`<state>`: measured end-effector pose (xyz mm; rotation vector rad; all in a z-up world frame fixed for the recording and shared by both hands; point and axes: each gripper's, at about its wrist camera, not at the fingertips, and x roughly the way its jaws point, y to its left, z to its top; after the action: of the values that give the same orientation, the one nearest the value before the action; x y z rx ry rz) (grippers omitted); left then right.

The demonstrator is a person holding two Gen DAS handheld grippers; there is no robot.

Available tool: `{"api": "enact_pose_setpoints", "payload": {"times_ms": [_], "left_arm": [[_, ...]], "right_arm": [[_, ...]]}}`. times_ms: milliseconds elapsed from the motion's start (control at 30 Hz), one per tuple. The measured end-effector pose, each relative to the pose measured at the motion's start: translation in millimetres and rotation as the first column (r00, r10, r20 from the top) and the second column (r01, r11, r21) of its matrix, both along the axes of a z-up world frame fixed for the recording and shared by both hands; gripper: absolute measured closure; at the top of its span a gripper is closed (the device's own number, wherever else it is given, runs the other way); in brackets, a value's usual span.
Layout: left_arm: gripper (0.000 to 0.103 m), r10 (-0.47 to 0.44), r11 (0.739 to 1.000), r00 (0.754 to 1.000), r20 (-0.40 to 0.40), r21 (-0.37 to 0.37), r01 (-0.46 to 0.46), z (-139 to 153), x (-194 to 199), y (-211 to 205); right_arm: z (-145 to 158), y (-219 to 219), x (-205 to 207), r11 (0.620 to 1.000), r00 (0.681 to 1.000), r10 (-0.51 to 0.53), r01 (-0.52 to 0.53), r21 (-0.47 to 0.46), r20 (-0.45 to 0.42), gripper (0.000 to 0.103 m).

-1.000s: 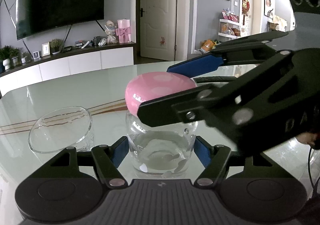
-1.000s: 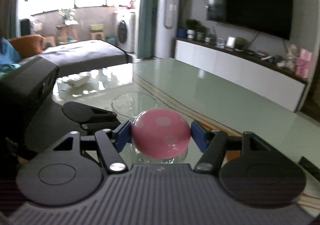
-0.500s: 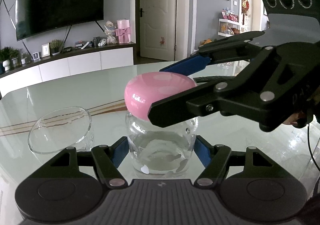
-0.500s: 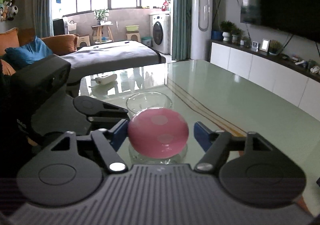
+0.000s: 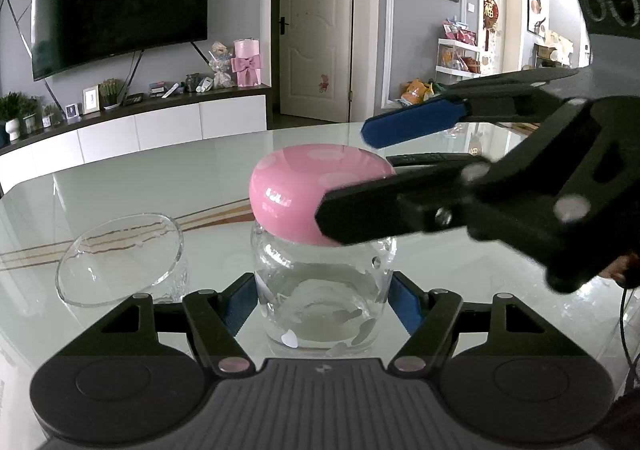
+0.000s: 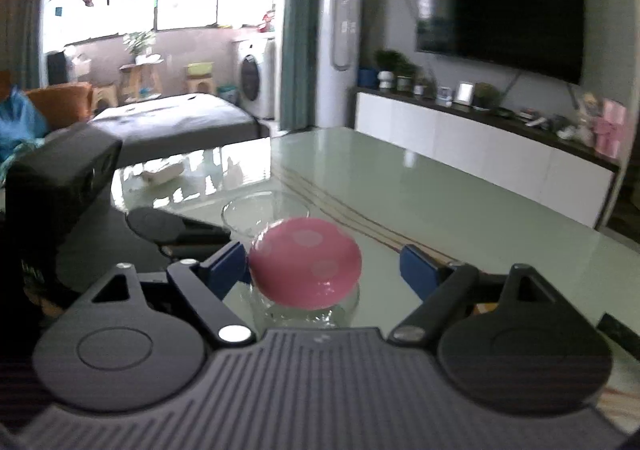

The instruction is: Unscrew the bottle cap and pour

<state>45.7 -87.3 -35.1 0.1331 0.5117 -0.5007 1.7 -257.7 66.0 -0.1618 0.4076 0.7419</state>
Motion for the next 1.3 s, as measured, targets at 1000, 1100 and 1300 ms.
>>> {"api": "enact_pose_setpoints", "payload": {"times_ms": [1000, 1100, 1300], "left_arm": [[0.030, 0.003, 1.000, 1.000, 0.021, 0.003, -0.003, 4, -2, -3], [0.030, 0.002, 1.000, 1.000, 0.021, 0.004, -0.002, 4, -2, -3], [0.030, 0.004, 1.000, 1.000, 0.024, 0.006, -0.004, 4, -4, -7]], "right_arm": [[-8, 52, -16, 0.969, 0.973, -0.230, 0.227, -0.095, -0.020, 0.037], [-7, 53, -18, 0.970, 0.976, -0.217, 0.215, -0.113, -0.007, 0.038], [-7, 47, -16, 0.981, 0.988, -0.154, 0.154, -0.115, 0.006, 0.038]]}}
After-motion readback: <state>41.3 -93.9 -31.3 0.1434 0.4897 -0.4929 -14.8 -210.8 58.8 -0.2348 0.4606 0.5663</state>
